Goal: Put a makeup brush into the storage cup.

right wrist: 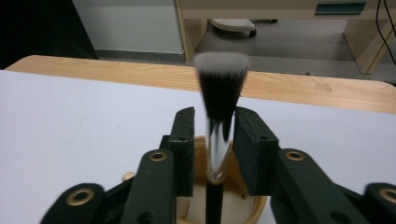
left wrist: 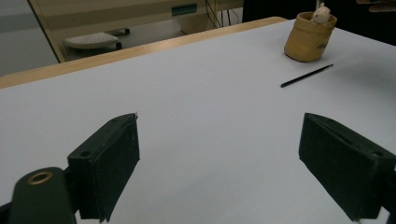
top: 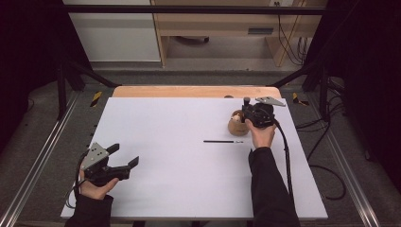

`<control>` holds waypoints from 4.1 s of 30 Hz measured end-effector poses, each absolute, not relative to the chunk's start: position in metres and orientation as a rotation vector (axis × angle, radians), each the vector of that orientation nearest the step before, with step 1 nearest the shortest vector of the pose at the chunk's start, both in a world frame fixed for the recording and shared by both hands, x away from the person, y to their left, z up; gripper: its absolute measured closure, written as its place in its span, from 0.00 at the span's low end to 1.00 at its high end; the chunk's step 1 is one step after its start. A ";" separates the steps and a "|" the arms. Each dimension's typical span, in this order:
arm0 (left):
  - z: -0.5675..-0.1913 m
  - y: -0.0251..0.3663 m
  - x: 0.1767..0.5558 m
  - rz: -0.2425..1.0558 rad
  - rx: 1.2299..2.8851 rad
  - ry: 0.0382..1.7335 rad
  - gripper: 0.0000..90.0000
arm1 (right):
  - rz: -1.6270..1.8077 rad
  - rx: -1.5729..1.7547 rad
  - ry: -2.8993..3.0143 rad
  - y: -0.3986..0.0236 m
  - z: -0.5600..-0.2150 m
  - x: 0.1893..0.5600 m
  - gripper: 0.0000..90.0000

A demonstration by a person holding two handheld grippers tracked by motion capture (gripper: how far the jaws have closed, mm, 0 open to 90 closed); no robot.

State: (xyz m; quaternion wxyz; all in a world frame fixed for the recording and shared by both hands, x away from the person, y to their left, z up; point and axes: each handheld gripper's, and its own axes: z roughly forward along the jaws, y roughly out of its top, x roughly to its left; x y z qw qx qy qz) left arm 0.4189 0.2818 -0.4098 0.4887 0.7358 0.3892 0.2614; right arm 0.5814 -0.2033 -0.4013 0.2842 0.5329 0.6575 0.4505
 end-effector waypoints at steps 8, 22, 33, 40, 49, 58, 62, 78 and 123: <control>-0.410 0.281 0.419 0.635 1.791 0.947 0.12 | 1.248 1.349 1.773 -0.205 -0.388 0.560 0.51; -0.411 0.280 0.419 0.637 1.793 0.953 0.12 | 1.370 1.212 1.819 -0.209 -0.377 0.512 0.26; -0.412 0.278 0.419 0.637 1.799 0.955 0.12 | 1.405 1.162 1.844 -0.216 -0.383 0.480 0.17; -0.411 0.278 0.418 0.640 1.803 0.956 0.11 | 1.420 1.146 1.854 -0.220 -0.388 0.464 0.15; -0.411 0.278 0.418 0.641 1.797 0.960 0.11 | 1.440 1.127 1.857 -0.228 -0.391 0.449 0.12; -0.411 0.279 0.418 0.638 1.791 0.965 0.11 | 1.440 1.121 1.865 -0.236 -0.394 0.433 0.09; -0.411 0.280 0.418 0.638 1.792 0.963 0.11 | 1.440 1.120 1.870 -0.240 -0.396 0.428 0.08; -0.411 0.281 0.418 0.636 1.782 0.963 0.11 | 1.433 1.142 1.871 -0.252 -0.405 0.413 0.07; -0.413 0.277 0.419 0.634 1.809 0.961 0.10 | 1.400 1.079 1.994 -0.205 -0.403 0.443 0.11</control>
